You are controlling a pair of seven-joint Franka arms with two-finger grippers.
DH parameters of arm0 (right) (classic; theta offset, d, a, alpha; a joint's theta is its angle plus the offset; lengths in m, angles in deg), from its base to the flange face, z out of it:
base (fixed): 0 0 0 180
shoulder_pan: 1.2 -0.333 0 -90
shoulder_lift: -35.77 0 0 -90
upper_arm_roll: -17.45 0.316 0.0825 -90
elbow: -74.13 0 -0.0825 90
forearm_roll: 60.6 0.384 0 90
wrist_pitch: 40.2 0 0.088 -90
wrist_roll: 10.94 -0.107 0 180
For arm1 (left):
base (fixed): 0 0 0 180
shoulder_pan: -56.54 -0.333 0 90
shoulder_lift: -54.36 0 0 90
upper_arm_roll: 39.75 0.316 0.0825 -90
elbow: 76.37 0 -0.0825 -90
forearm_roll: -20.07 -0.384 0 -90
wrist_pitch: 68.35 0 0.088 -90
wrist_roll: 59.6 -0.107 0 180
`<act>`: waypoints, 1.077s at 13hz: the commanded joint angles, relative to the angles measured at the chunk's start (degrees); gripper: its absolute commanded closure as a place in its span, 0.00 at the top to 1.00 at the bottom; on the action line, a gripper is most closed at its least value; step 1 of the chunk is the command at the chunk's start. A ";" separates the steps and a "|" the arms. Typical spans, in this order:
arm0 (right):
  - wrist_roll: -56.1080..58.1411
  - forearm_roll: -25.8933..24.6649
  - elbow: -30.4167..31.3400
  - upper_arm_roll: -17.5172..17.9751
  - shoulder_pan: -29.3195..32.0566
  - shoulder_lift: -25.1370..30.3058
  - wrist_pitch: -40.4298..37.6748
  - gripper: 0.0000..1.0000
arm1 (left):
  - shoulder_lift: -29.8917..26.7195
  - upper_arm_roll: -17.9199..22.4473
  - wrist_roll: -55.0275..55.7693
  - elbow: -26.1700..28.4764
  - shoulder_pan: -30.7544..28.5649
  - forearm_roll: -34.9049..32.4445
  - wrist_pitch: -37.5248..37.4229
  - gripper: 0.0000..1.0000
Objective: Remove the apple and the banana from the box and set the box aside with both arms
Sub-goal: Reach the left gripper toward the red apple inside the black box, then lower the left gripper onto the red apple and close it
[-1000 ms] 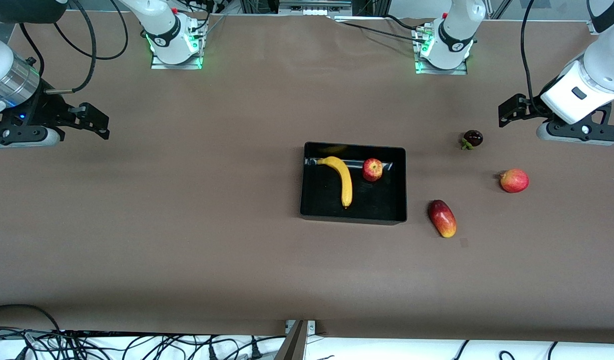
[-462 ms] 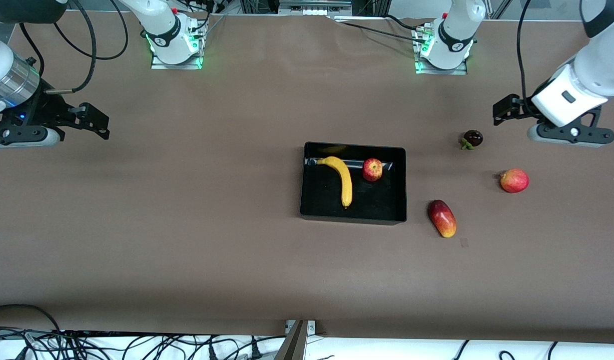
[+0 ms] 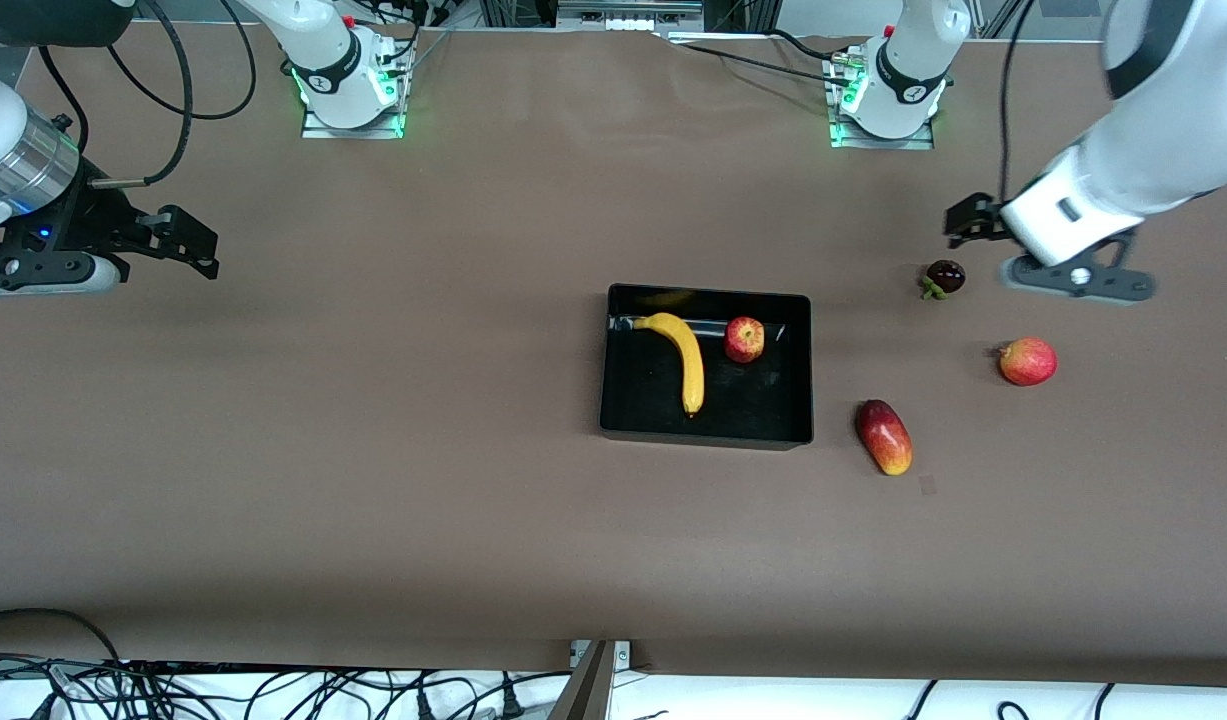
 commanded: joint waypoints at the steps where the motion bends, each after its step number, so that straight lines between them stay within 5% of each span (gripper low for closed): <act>1: -0.44 -0.20 0.16 0.09 -0.08 0.40 -0.04 1.00 | 6.34 -6.70 13.29 -1.71 0.02 0.80 5.34 1.00; 3: -0.44 -0.20 0.16 0.09 -0.08 0.40 -0.04 1.00 | 10.73 -11.02 20.44 -1.36 0.02 0.27 10.26 1.00; 6: -0.44 -0.20 0.16 0.09 -0.08 0.40 -0.04 1.00 | 15.66 -12.00 22.58 0.48 1.86 -0.08 17.47 1.00; 11: -0.44 -0.20 0.16 0.09 -0.08 0.40 -0.12 1.00 | 17.60 -12.09 23.46 15.22 3.80 -4.65 39.24 1.00; 14: -0.44 -0.20 0.16 0.09 -0.08 0.40 -0.12 1.00 | 20.76 -12.00 23.55 18.85 4.50 -4.65 46.67 1.00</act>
